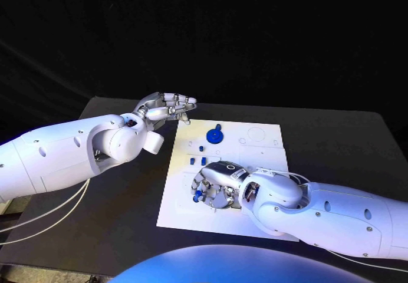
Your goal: Assemble the parts on the task board
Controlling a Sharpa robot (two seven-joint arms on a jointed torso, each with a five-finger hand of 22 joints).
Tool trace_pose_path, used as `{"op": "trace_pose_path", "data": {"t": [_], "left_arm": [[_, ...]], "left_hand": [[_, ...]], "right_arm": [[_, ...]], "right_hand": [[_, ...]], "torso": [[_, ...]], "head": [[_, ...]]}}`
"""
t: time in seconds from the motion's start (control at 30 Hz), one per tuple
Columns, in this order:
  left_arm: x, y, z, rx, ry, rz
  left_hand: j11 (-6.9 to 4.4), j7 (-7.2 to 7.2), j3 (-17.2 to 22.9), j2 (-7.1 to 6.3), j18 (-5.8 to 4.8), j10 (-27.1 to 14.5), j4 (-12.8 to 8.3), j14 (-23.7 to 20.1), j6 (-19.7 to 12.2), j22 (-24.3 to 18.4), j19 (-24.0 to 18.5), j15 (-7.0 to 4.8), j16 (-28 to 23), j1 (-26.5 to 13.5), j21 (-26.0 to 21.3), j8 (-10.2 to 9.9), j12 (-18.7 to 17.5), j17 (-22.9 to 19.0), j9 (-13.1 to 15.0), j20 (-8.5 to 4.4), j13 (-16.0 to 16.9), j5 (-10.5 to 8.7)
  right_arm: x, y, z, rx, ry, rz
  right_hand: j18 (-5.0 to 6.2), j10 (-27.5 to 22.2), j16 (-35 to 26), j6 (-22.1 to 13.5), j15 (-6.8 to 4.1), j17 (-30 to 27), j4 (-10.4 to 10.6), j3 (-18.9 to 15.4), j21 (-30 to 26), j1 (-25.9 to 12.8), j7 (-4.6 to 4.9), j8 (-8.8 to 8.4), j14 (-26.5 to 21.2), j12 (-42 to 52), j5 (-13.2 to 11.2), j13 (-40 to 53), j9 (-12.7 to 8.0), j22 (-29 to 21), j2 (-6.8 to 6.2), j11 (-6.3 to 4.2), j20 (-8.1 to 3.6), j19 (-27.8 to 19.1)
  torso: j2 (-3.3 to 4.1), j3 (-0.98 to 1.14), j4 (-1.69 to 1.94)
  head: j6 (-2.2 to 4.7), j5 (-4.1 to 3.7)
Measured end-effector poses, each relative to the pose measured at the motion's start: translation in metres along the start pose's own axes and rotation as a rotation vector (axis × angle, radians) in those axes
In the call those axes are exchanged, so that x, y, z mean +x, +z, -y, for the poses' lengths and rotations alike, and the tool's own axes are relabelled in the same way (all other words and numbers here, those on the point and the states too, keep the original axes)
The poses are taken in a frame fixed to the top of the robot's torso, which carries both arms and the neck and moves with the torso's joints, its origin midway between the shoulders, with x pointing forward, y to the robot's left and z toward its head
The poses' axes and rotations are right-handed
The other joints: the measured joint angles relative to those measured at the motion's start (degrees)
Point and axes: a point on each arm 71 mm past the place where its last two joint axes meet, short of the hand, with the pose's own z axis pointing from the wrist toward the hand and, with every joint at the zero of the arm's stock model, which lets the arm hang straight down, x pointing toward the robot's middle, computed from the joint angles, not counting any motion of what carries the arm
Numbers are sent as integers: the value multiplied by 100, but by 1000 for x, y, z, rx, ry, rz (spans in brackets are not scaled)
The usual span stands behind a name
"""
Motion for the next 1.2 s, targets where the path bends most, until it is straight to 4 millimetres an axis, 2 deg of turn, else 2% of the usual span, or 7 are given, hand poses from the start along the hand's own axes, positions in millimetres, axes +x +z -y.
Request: {"op": "trace_pose_path", "data": {"t": [0.13, 0.2, 0.27, 0.7, 0.9, 1.0, 1.2], "left_arm": [[0, 0, 0, 0, 0, 0], [0, 0, 0, -1, 0, 0], [0, 1, 0, -1, 0, 0], [0, 1, 0, -2, 0, 0], [-1, 0, 0, -2, 0, 2], [-2, 0, -1, -3, 1, 3], [-3, 0, -1, -5, 2, 7]], "left_hand": [[0, 0, 0, 0, 0, 0, 0, 0, 0, 0, 0, 0, 0, 0, 0, 0, 0, 0, 0, 0, 0, 0], [0, 0, 0, 0, 0, 0, 0, 0, 0, 0, 0, 0, 0, 0, 0, 0, 0, 0, 0, 0, 0, 0], [0, 0, 0, 0, 0, 0, 0, 0, 0, 0, 0, 0, 0, 0, 0, 0, 0, 0, 0, 0, 0, 0], [0, 0, 0, 0, 0, 0, 0, 0, 0, 1, 0, 0, 0, 0, 0, 0, 0, 0, 0, 0, 0, 0], [0, 0, 0, 0, 0, 0, 0, 0, 0, 0, 0, 0, 0, 0, 0, 0, 0, 0, 0, 0, 0, 0], [0, 0, 0, 0, 0, 0, 0, 0, 0, -1, 0, 0, -10, 0, -18, 0, 0, -4, 0, 0, 0, 0], [0, 0, 0, 0, -1, 0, 0, 0, 0, -9, 0, 0, -22, 0, -43, 0, 0, -12, 0, 0, 0, 0]], "right_arm": [[2, 2, -3, 0, -9, 0], [2, 2, -3, 2, -11, 0], [3, 3, -3, 5, -14, 0], [1, -11, 6, 34, -13, 26], [-17, -29, 10, 42, -2, 101], [-36, -44, 20, 61, 25, 172], [-68, -77, 52, 168, 154, 274]], "right_hand": [[0, -79, 0, -131, 0, -4, -55, -26, -39, -173, 94, 151, 0, -48, 0, 24, 10, -4, -91, 58, 20, -20], [0, -101, 0, -277, 0, -4, -56, -84, -83, -333, 126, 158, 0, -66, 1, 31, 644, -16, -117, 78, 40, -40], [0, -189, 0, -470, 33, -4, -37, -152, -88, -439, 151, 4, 6, -115, 5, 25, 754, -17, -185, 52, 40, -40], [0, -212, 0, -1041, 41, -10, -63, -350, -133, -525, 147, -459, -2, -86, 5, 93, 539, -22, -442, 68, 60, -60], [0, -98, 0, -1339, -16, -8, 4, -1007, -233, -552, 45, -703, 6, 71, 18, 232, 392, -30, -468, -46, 27, -26], [0, -28, 0, -1318, -24, -16, 71, -1290, -238, -442, 58, -707, -2, 163, 28, 327, 368, -30, -359, -62, 16, -15], [0, 286, 100, -614, -23, 214, 320, -1569, -172, -429, 102, -265, -2, 796, 27, 871, 472, 64, -355, -17, -18, 41]], "torso": [[2, 0, 0], [2, -1, -1], [2, -1, 0], [-4, 1, -6], [-6, 1, -10], [-9, 1, -13], [-18, -3, -20]], "head": [[0, -5], [0, -9], [-2, -12], [4, -11], [26, -21], [43, -42], [81, -126]]}}
